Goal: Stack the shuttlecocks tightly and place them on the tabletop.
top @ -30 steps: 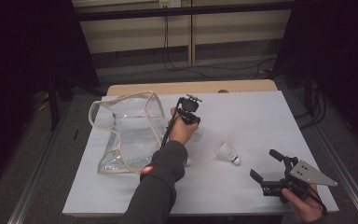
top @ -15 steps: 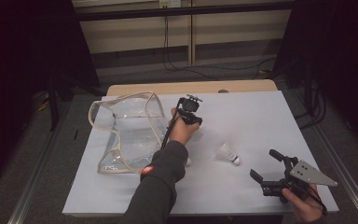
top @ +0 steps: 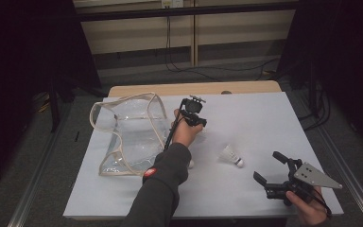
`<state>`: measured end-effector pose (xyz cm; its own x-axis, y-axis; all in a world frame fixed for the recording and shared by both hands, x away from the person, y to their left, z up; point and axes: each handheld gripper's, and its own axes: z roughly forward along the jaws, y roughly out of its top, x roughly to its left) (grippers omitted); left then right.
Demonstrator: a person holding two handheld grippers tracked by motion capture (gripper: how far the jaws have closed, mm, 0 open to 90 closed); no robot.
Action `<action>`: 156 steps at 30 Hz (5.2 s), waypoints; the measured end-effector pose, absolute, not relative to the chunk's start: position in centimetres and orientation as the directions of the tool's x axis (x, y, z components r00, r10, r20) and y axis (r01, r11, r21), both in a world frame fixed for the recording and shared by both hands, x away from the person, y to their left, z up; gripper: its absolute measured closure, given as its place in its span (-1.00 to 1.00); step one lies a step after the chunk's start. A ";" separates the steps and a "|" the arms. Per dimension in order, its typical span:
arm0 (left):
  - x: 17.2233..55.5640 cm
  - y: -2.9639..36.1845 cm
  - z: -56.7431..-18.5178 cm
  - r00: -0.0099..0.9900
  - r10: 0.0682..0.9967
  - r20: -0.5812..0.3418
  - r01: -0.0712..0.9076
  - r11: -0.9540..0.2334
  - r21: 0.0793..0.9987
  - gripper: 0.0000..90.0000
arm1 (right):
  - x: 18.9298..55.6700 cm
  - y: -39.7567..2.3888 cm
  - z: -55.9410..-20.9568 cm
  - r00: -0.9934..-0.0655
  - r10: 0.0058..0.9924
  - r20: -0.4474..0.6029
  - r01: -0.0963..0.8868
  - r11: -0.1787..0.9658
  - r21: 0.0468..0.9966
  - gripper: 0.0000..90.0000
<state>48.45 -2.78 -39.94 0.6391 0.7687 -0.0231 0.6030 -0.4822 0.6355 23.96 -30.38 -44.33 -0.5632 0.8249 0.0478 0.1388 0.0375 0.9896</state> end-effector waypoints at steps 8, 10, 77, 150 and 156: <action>48.5 -2.7 -39.7 0.631 0.775 -0.024 0.604 -0.472 0.642 0.31 | 24.0 -30.4 -44.3 -0.563 0.825 0.048 0.140 0.038 0.989 -0.98; 48.5 -2.6 -39.7 0.630 0.776 -0.028 0.606 -0.469 0.642 0.31 | 24.0 -30.4 -44.3 -0.563 0.825 0.047 0.139 0.038 0.990 -0.98; 46.6 -1.9 -38.0 0.598 0.784 -0.166 0.637 -0.340 0.692 -0.54 | 24.0 -30.4 -44.4 -0.561 0.827 0.042 0.143 0.046 0.989 -0.98; 35.3 0.7 -38.4 0.817 0.510 -0.269 0.516 -0.439 0.736 -0.85 | 24.0 -30.3 -44.4 -0.557 0.830 0.028 0.142 0.062 0.988 -0.97; 34.6 1.3 -38.7 0.829 0.493 -0.265 0.504 -0.454 0.734 -0.85 | 24.0 -30.2 -44.4 -0.558 0.829 0.032 0.143 0.058 0.988 -0.97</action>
